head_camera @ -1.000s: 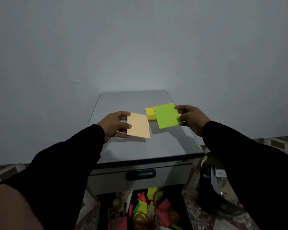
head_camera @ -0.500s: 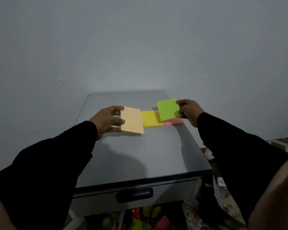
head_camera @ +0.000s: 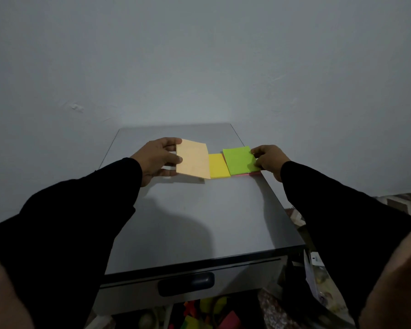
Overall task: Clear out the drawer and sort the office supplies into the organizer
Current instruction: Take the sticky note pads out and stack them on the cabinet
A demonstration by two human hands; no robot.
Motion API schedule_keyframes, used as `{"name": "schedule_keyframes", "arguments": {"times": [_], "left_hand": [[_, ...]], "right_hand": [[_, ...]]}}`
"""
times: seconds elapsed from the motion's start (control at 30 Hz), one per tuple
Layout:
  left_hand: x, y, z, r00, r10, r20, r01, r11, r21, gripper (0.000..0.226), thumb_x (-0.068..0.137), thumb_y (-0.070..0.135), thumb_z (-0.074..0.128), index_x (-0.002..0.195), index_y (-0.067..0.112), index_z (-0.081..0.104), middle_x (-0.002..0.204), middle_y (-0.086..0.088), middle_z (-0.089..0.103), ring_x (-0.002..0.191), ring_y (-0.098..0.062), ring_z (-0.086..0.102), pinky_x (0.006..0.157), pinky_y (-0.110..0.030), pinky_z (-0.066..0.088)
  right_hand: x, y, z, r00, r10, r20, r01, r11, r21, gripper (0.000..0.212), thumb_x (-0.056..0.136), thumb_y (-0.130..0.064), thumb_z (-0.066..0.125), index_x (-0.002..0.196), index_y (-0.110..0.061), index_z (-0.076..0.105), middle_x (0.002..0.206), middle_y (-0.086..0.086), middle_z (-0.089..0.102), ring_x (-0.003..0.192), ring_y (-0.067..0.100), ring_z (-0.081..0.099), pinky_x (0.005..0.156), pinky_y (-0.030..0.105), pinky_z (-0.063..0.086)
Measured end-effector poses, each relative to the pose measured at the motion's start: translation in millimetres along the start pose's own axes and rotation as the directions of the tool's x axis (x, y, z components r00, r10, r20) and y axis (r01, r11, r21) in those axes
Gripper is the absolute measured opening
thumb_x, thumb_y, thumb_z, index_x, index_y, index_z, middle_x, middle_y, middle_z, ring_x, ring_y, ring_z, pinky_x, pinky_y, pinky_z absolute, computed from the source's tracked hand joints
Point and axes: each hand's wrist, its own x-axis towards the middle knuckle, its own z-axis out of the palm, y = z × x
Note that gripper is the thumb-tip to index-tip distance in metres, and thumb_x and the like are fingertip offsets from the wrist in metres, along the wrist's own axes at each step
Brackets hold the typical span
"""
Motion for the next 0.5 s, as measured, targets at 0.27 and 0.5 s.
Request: {"name": "schedule_keyframes", "arguments": {"times": [0.27,0.5], "left_hand": [[29,-6,28,1.000,-0.008,-0.027,0.007,0.999,-0.038,0.045,0.088,-0.007,0.050,0.128,0.014,0.049,0.091,0.010,0.057,0.074,-0.011,0.055,0.054,-0.021,0.051],[45,-25,51,0.997,-0.048,-0.064,0.041,0.993,-0.107,0.048,0.088,-0.010,0.047,0.131,0.012,0.048,0.110,-0.004,0.053,0.075,-0.012,0.055,0.047,-0.018,0.053]], "right_hand": [[-2,5,-7,0.999,-0.047,0.016,0.047,0.999,0.005,0.042,0.085,0.017,0.041,0.123,0.004,0.054,0.104,0.013,0.053,0.086,0.025,0.050,0.071,0.033,0.048],[-8,7,-16,0.997,-0.071,0.038,0.068,0.996,0.059,0.041,0.084,0.017,0.045,0.121,0.002,0.055,0.123,0.022,0.054,0.086,0.024,0.050,0.061,0.021,0.044]]}}
